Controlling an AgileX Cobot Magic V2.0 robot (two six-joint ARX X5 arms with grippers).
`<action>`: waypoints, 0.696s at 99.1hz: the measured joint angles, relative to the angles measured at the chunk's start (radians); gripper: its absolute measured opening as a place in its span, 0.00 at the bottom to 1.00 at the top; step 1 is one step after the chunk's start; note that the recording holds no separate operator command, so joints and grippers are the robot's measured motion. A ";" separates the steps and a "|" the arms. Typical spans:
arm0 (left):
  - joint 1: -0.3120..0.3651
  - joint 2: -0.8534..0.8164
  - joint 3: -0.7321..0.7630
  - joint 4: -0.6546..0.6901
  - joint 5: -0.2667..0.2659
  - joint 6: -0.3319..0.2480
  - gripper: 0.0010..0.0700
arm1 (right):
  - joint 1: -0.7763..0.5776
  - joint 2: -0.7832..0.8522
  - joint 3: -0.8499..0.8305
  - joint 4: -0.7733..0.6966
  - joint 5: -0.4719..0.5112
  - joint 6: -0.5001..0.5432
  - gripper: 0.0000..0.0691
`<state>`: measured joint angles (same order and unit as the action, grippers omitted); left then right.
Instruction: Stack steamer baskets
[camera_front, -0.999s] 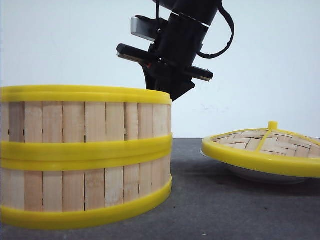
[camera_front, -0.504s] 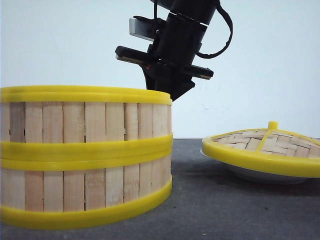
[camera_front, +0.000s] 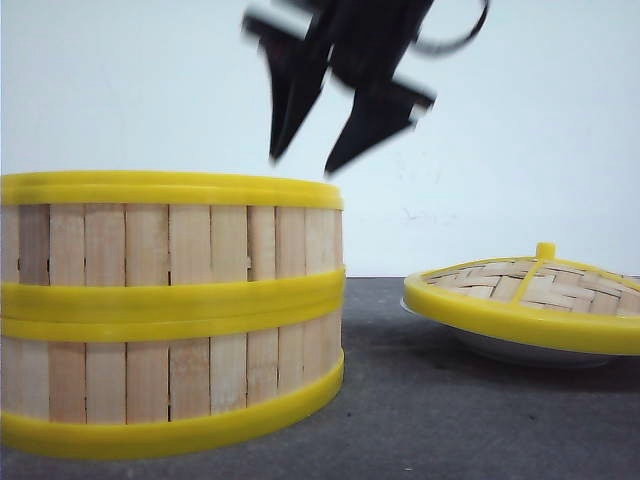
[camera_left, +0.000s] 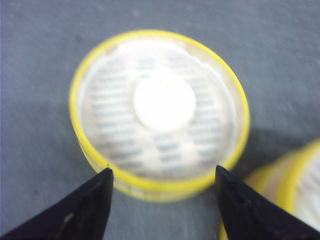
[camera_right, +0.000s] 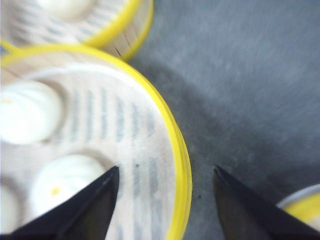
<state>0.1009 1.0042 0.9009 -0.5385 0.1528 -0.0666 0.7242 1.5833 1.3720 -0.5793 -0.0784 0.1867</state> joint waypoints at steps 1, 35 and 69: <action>0.004 0.010 0.006 0.002 0.000 0.000 0.54 | -0.001 -0.010 0.000 -0.005 0.000 -0.001 0.53; 0.113 0.360 0.120 0.080 0.000 0.000 0.54 | -0.123 -0.316 0.002 -0.326 0.190 -0.061 0.53; 0.121 0.652 0.206 0.121 0.000 -0.001 0.54 | -0.224 -0.590 -0.079 -0.544 0.266 -0.061 0.53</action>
<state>0.2214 1.6558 1.1065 -0.4171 0.1528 -0.0677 0.5003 0.9936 1.2926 -1.1229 0.1879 0.1253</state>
